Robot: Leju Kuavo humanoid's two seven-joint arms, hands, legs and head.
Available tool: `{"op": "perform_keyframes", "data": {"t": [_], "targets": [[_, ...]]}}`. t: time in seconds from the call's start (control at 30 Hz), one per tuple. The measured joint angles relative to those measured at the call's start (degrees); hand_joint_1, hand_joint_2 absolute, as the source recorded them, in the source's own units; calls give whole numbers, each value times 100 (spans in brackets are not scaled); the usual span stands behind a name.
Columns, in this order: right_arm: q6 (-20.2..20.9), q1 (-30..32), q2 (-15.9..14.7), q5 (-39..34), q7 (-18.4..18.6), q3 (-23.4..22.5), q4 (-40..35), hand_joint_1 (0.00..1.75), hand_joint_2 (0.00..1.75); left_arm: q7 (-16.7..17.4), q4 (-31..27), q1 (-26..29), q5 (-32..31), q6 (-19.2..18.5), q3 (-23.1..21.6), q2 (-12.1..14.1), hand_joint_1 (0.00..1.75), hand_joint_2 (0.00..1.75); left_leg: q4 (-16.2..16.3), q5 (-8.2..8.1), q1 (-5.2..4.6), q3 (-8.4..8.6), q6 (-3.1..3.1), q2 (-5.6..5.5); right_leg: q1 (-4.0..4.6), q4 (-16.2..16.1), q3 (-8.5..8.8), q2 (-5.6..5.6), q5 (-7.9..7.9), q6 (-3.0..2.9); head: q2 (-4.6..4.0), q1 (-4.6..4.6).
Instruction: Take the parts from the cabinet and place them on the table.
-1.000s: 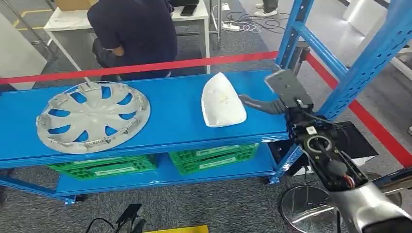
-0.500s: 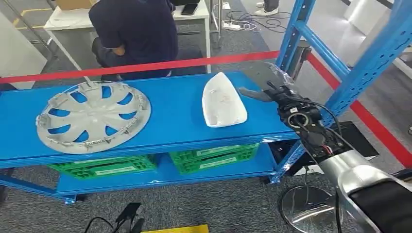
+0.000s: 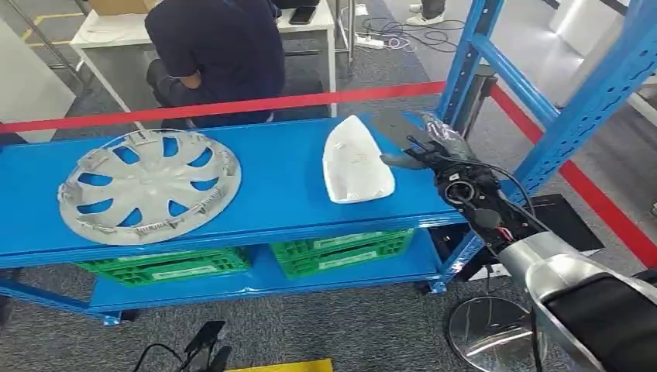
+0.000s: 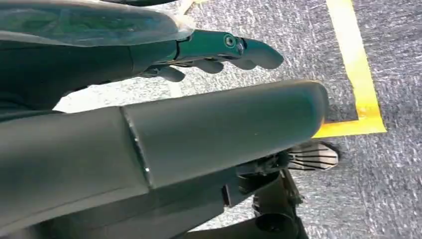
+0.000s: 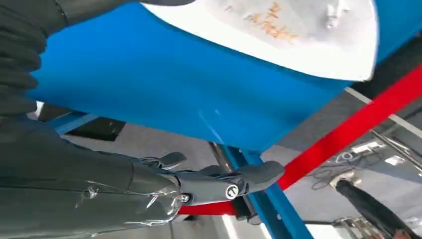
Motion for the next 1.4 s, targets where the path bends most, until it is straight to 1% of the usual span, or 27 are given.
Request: {"op": "perform_keyframes", "data": {"t": [0.13, 0.67, 0.73, 0.83, 0.93, 1.1, 1.23, 1.4], "targets": [[133, -99, 4, 52, 26, 101, 138, 0, 175, 0, 0, -29, 0, -39, 0, 0, 0, 0, 2, 0, 0, 0, 0, 0, 0, 0, 0, 1, 1, 0, 0, 0], [146, -158, 22, 52, 39, 282, 420, 0, 175, 0, 0, -37, 0, -39, -2, 0, 0, 0, 5, 0, 0, 0, 0, 1, 0, 0, 3, 1, 2, 2, 0, 0], [201, -172, 26, 68, 52, 295, 448, 0, 175, 0, 0, -37, 0, -48, -2, 0, 0, 0, 6, 0, 0, 0, 0, 2, 0, 0, 3, 1, 4, 5, 0, 0], [374, -220, 35, 243, 201, 350, 496, 0, 175, 9, 0, -42, -18, -85, -11, -2, 0, 0, 7, 0, 0, 0, 0, 2, 0, 0, 3, 2, 4, 5, 0, -2], [387, -264, 70, 400, 319, 435, 551, 0, 175, 39, 0, -50, -48, -92, -24, -15, 0, 0, 8, 0, 0, 0, 0, 3, 0, 0, 4, 3, 4, 5, 0, 0], [384, -260, 157, 590, 317, 599, 632, 0, 175, 98, 0, -92, -79, -92, -31, -61, 0, 0, 9, 0, 0, 0, 0, 5, 0, 0, 4, 3, 4, 6, 0, 0], [509, -236, 232, 785, 229, 748, 688, 0, 175, 120, 0, -103, -107, -120, -35, -92, 0, 0, 9, 0, 0, 0, 0, 6, 0, 0, 3, 4, 4, 6, 0, 2], [502, -201, 302, 1040, 256, 907, 741, 0, 175, 120, 0, -112, -120, -146, -42, -111, 0, 0, 11, 0, 0, 0, 0, 6, 0, 0, 3, 4, 4, 6, 0, 2]]}}
